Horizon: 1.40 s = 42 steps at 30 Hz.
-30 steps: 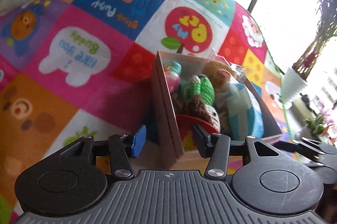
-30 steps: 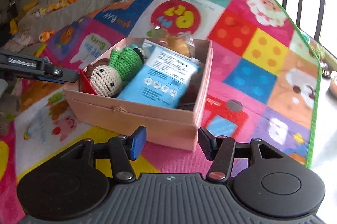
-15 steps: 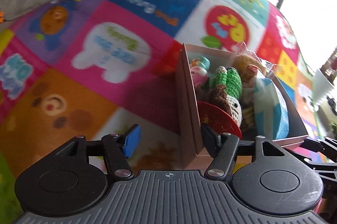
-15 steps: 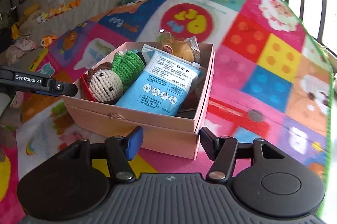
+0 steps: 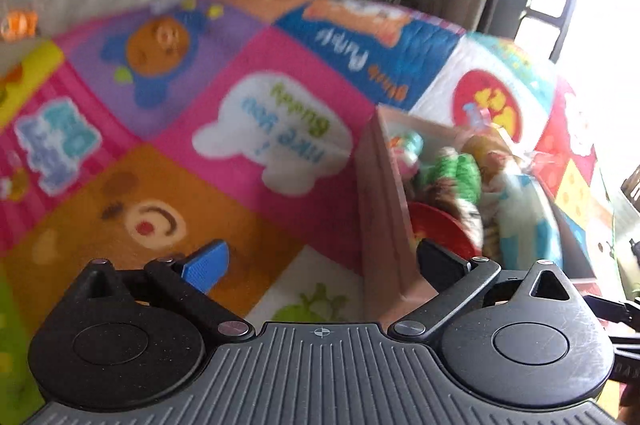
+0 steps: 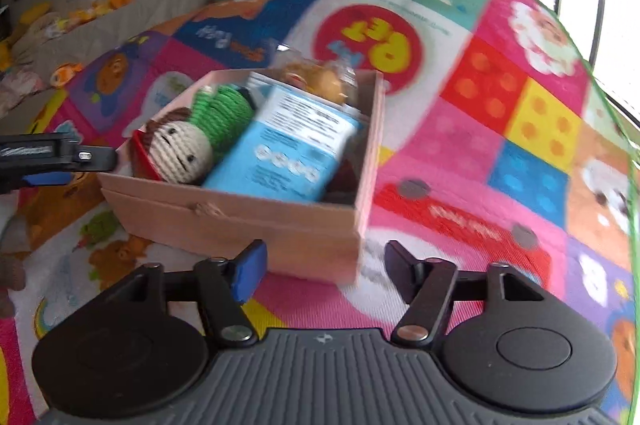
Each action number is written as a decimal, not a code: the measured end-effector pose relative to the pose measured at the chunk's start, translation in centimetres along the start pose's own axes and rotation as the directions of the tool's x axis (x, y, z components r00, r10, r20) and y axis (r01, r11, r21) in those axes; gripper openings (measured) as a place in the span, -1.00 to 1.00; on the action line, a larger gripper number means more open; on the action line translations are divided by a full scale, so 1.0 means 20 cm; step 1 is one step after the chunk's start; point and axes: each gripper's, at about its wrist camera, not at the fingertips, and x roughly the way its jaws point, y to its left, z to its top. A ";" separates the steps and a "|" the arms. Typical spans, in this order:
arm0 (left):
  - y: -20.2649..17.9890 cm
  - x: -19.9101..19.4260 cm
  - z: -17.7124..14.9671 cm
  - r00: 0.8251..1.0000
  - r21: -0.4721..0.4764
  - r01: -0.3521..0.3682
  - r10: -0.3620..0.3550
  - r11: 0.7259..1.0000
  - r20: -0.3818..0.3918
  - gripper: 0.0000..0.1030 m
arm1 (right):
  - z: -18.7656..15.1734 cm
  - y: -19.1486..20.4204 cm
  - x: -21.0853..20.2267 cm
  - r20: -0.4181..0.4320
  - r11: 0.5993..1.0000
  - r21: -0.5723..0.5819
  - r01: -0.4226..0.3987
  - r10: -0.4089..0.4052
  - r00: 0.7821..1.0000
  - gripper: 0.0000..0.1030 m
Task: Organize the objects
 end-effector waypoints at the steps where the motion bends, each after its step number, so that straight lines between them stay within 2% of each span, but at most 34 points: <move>1: -0.02 -0.06 -0.03 1.000 0.019 0.016 -0.017 1.000 0.018 0.99 | -0.03 -0.01 -0.03 0.004 1.000 0.028 0.006 -0.006 1.000 0.56; 2: -0.04 -0.11 -0.06 0.999 0.042 0.036 -0.037 0.998 0.031 0.99 | -0.06 -0.01 -0.07 0.008 0.998 0.055 0.016 -0.016 1.000 0.72; 6: -0.18 -0.25 -0.29 0.997 0.145 0.072 -0.074 0.987 0.008 0.99 | -0.23 0.04 -0.17 -0.017 0.994 0.096 0.048 -0.047 0.999 1.00; 8: -0.24 -0.25 -0.39 0.999 0.185 0.052 -0.053 0.981 -0.004 0.99 | -0.30 0.09 -0.17 -0.039 0.995 0.066 0.075 -0.072 0.997 1.00; 11: -0.30 -0.17 -0.47 0.999 0.242 -0.034 0.043 0.970 -0.031 0.99 | -0.31 0.13 -0.14 -0.070 0.990 0.028 0.141 -0.138 0.988 1.00; 13: -0.30 -0.13 -0.47 0.994 0.224 -0.082 0.095 0.971 -0.051 1.00 | -0.29 0.10 -0.11 -0.069 0.987 0.034 0.159 -0.157 0.985 1.00; 15: -0.29 -0.12 -0.47 0.994 0.192 -0.088 0.099 0.978 -0.049 0.99 | -0.27 0.07 -0.08 -0.063 0.988 0.047 0.148 -0.145 0.987 1.00; 18: -0.30 -0.11 -0.47 0.992 0.203 -0.103 0.116 0.974 -0.049 1.00 | -0.28 0.06 -0.07 -0.040 0.989 0.036 0.144 -0.143 0.989 1.00; 24: -0.30 -0.09 -0.46 0.991 0.189 -0.117 0.128 0.975 -0.046 1.00 | -0.28 0.07 -0.06 -0.003 0.990 0.026 0.136 -0.136 0.991 1.00; 42: -0.30 -0.09 -0.46 0.990 0.196 -0.118 0.129 0.973 -0.048 1.00 | -0.29 0.07 -0.06 0.001 0.991 0.029 0.134 -0.134 0.991 1.00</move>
